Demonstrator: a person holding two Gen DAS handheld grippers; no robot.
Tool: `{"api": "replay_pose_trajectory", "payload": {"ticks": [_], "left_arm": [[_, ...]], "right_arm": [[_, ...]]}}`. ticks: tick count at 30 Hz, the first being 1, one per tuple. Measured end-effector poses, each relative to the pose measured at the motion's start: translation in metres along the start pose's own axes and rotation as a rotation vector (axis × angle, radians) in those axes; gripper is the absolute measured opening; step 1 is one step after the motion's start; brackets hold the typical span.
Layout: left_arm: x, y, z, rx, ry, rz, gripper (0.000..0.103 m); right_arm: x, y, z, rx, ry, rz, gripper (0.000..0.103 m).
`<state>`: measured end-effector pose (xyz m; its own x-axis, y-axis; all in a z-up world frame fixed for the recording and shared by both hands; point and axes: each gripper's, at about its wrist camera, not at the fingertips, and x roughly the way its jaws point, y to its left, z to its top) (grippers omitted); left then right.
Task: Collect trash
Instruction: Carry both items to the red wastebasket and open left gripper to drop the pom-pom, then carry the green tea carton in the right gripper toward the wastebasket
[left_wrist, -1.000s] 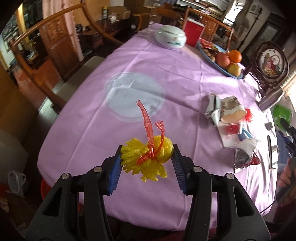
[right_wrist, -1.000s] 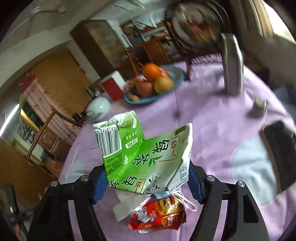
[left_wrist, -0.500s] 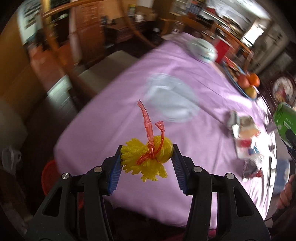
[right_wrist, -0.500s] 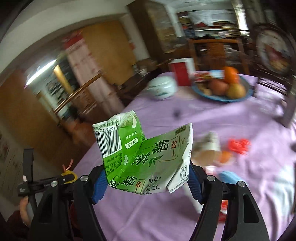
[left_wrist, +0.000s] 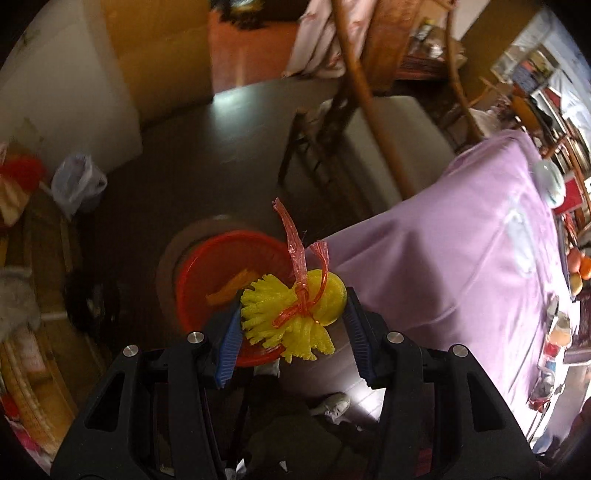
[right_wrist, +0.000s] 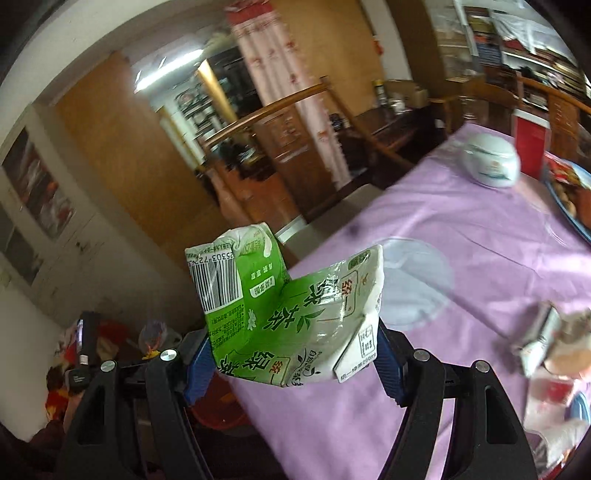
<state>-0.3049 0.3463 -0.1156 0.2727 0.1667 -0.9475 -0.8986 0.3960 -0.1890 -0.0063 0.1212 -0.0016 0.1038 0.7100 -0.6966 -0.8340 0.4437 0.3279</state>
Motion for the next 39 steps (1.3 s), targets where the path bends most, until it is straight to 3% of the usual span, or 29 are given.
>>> {"api": "replay_pose_trajectory", "payload": {"ticks": [1, 3, 4, 5, 10, 14, 17, 27, 34, 35, 37, 39], "left_arm": [[0.007, 0.006, 0.000, -0.014, 0.026, -0.004, 0.053], [0.016, 0.013, -0.001, -0.033, 0.062, 0.000, 0.067], [0.021, 0.017, -0.002, -0.043, 0.080, 0.006, 0.076], [0.023, 0.019, -0.004, -0.049, 0.087, 0.008, 0.083], [0.027, 0.030, -0.003, -0.090, 0.099, 0.007, 0.085], [0.024, 0.029, -0.002, -0.093, 0.085, -0.005, 0.085], [0.020, 0.028, -0.003, -0.078, 0.076, 0.007, 0.085], [0.009, 0.038, -0.010, -0.104, 0.062, 0.030, 0.085], [0.002, 0.046, -0.014, -0.101, 0.057, 0.057, 0.085], [0.002, 0.047, -0.014, -0.101, 0.056, 0.058, 0.085], [0.001, 0.048, -0.013, -0.100, 0.050, 0.060, 0.085], [0.000, 0.048, -0.010, -0.097, 0.041, 0.060, 0.085]], "right_arm": [[0.005, 0.008, 0.002, -0.012, 0.013, 0.002, 0.072], [0.011, 0.013, 0.005, -0.021, 0.029, 0.007, 0.069], [0.014, 0.017, 0.005, -0.027, 0.037, 0.012, 0.060], [0.018, 0.020, 0.006, -0.035, 0.052, 0.013, 0.058], [0.031, 0.034, 0.004, -0.063, 0.080, 0.028, 0.050], [0.058, 0.017, 0.002, -0.034, 0.127, -0.053, 0.046], [0.075, 0.009, -0.007, 0.013, 0.188, -0.037, 0.048], [0.133, 0.005, 0.013, -0.001, 0.195, -0.094, 0.085], [0.187, -0.005, 0.022, 0.105, 0.223, -0.141, 0.086], [0.193, -0.009, 0.020, 0.128, 0.225, -0.165, 0.081], [0.196, -0.012, 0.017, 0.151, 0.240, -0.154, 0.036], [0.191, -0.014, 0.013, 0.151, 0.237, -0.166, 0.025]]}}
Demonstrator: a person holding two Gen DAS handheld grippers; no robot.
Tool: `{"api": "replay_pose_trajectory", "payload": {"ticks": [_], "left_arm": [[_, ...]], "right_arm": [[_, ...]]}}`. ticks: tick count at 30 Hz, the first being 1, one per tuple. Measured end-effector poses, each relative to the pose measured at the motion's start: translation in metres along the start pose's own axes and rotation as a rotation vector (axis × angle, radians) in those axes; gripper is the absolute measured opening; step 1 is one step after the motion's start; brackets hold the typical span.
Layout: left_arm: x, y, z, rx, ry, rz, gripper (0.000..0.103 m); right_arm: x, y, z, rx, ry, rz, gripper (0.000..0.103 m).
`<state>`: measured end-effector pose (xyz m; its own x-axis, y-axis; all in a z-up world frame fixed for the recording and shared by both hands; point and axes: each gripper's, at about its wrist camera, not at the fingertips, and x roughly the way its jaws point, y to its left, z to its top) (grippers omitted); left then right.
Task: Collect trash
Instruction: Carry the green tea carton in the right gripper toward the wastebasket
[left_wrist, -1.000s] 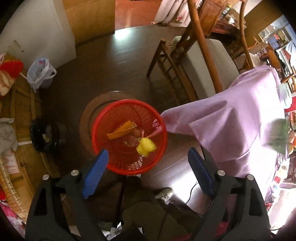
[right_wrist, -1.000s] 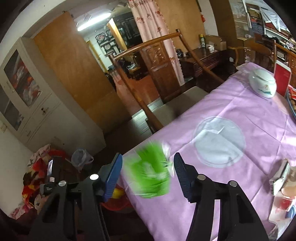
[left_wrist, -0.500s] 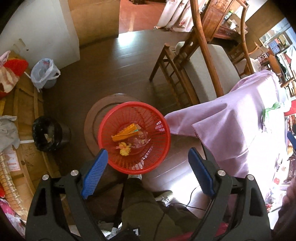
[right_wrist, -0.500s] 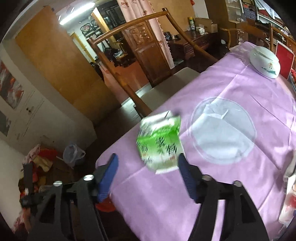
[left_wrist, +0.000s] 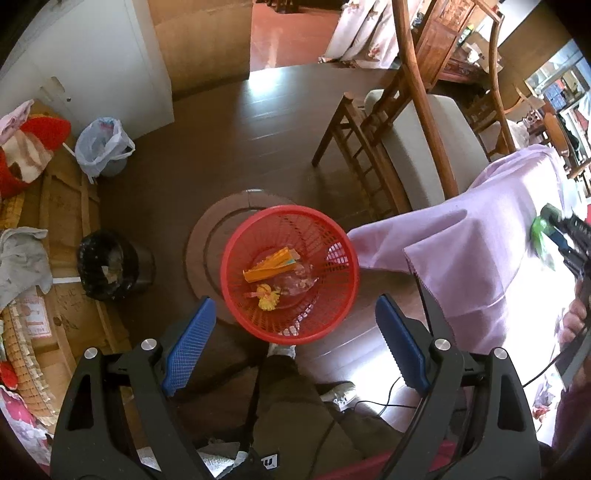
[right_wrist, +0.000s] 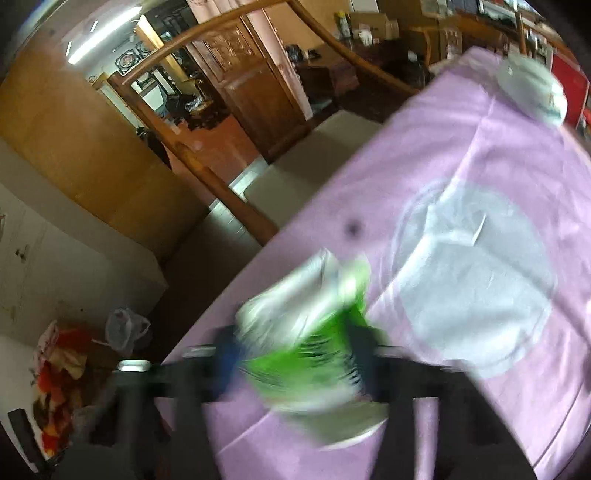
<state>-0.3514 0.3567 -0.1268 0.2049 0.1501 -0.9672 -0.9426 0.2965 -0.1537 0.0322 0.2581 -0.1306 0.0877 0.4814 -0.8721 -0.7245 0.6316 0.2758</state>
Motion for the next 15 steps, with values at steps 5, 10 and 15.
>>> {"api": "replay_pose_trajectory", "payload": {"ticks": [5, 10, 15], "left_arm": [[-0.003, -0.007, 0.006, 0.023, -0.025, -0.018, 0.085], [-0.008, -0.014, 0.009, 0.035, -0.045, -0.046, 0.085], [-0.018, -0.005, 0.006, 0.009, -0.073, -0.049, 0.085]], "right_arm": [[-0.035, 0.000, -0.008, -0.054, -0.062, 0.046, 0.008], [-0.069, 0.026, -0.012, -0.130, -0.109, 0.141, 0.008], [-0.086, 0.080, -0.024, -0.236, -0.070, 0.299, 0.008]]}}
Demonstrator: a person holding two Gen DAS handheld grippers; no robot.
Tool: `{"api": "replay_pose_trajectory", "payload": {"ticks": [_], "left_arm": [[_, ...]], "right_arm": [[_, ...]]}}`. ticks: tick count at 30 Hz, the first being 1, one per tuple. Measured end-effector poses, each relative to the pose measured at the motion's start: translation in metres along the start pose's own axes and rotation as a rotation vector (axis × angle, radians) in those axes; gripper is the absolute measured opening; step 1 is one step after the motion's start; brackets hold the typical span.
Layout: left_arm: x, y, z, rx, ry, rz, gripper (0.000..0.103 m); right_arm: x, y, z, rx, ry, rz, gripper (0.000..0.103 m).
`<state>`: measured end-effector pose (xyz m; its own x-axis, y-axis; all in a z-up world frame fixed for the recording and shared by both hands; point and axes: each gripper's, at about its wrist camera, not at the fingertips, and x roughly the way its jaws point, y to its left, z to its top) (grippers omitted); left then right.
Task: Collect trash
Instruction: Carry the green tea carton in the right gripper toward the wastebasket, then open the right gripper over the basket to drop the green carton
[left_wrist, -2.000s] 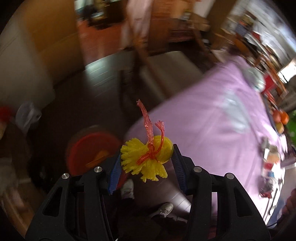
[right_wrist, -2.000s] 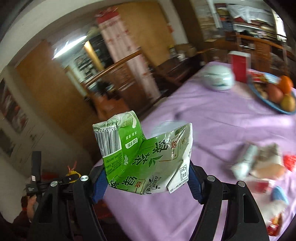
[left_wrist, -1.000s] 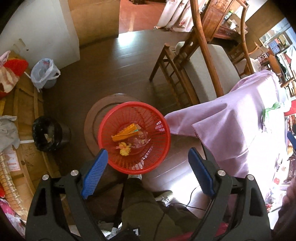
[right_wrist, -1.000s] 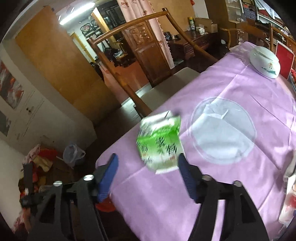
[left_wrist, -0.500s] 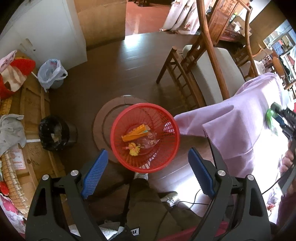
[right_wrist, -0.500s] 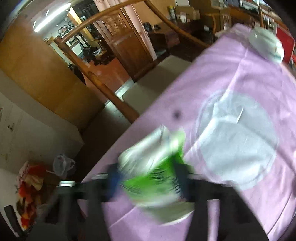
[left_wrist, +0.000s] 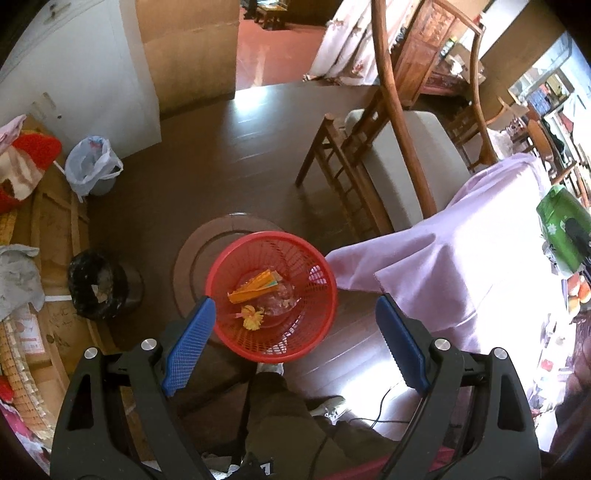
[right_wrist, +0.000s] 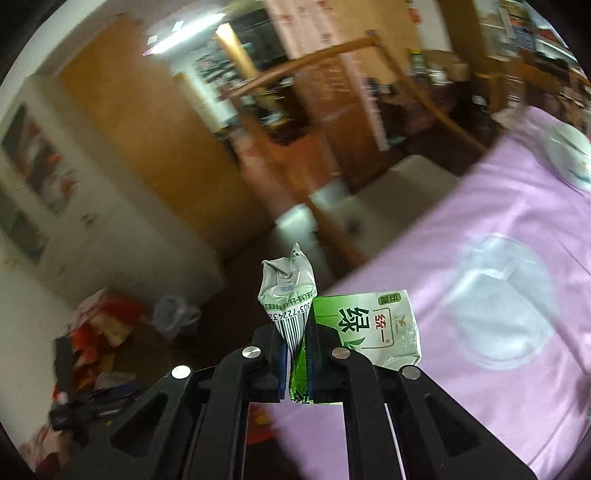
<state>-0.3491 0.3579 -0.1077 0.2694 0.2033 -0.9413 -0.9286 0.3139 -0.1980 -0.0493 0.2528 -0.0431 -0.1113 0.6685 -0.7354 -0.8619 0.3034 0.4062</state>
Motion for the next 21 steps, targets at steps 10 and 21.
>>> {"api": "replay_pose_trajectory", "payload": {"ticks": [10, 21], "left_arm": [[-0.022, 0.064, -0.021, -0.171, -0.026, 0.061, 0.085], [-0.029, 0.099, -0.038, -0.255, -0.020, 0.071, 0.085]], "right_arm": [[0.056, 0.100, -0.016, -0.176, 0.201, 0.229, 0.009], [0.114, 0.130, -0.044, -0.203, 0.394, 0.265, 0.049]]}}
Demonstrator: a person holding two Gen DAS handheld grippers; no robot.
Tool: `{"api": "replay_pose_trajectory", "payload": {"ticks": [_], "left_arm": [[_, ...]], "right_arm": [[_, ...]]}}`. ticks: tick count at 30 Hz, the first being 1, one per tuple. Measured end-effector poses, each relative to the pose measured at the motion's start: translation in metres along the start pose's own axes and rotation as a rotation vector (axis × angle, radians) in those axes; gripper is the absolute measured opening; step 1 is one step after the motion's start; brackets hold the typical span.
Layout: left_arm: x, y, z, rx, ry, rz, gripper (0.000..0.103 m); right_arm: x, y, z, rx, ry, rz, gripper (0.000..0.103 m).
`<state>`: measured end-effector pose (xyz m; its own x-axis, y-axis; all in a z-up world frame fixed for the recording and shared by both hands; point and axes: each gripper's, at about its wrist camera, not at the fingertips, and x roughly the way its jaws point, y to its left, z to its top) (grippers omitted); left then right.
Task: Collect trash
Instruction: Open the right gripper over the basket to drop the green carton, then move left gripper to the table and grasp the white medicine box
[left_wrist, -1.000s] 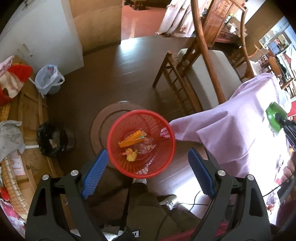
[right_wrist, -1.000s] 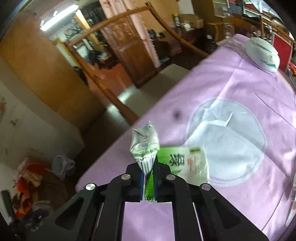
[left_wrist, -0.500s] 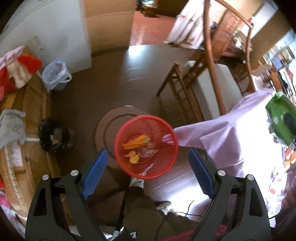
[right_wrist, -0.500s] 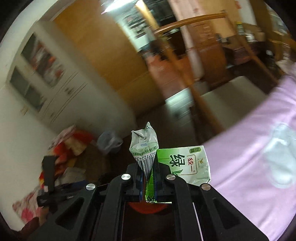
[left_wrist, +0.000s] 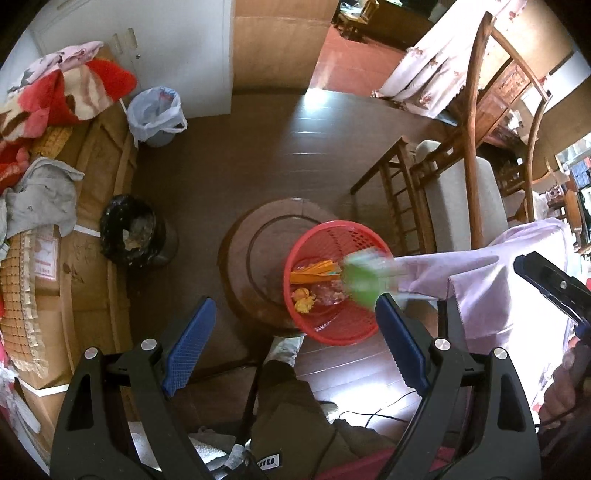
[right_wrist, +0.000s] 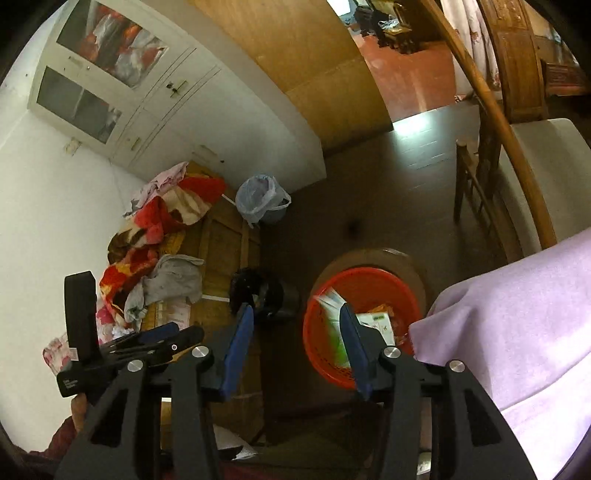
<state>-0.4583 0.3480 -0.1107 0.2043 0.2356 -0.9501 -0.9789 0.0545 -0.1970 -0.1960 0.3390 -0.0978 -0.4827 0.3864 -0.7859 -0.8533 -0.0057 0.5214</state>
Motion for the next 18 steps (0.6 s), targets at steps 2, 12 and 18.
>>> {"api": "replay_pose_trajectory", "payload": {"ticks": [2, 12, 18], "left_arm": [[0.001, -0.005, 0.004, 0.015, 0.000, -0.016, 0.085], [0.013, -0.096, 0.021, 0.248, 0.004, -0.126, 0.085], [0.018, -0.191, 0.008, 0.482, 0.020, -0.214, 0.085]], "right_arm": [[-0.015, -0.003, -0.002, 0.001, -0.037, -0.029, 0.049], [-0.108, -0.051, -0.037, 0.147, -0.228, -0.167, 0.054], [-0.181, -0.091, -0.093, 0.314, -0.388, -0.296, 0.058]]}}
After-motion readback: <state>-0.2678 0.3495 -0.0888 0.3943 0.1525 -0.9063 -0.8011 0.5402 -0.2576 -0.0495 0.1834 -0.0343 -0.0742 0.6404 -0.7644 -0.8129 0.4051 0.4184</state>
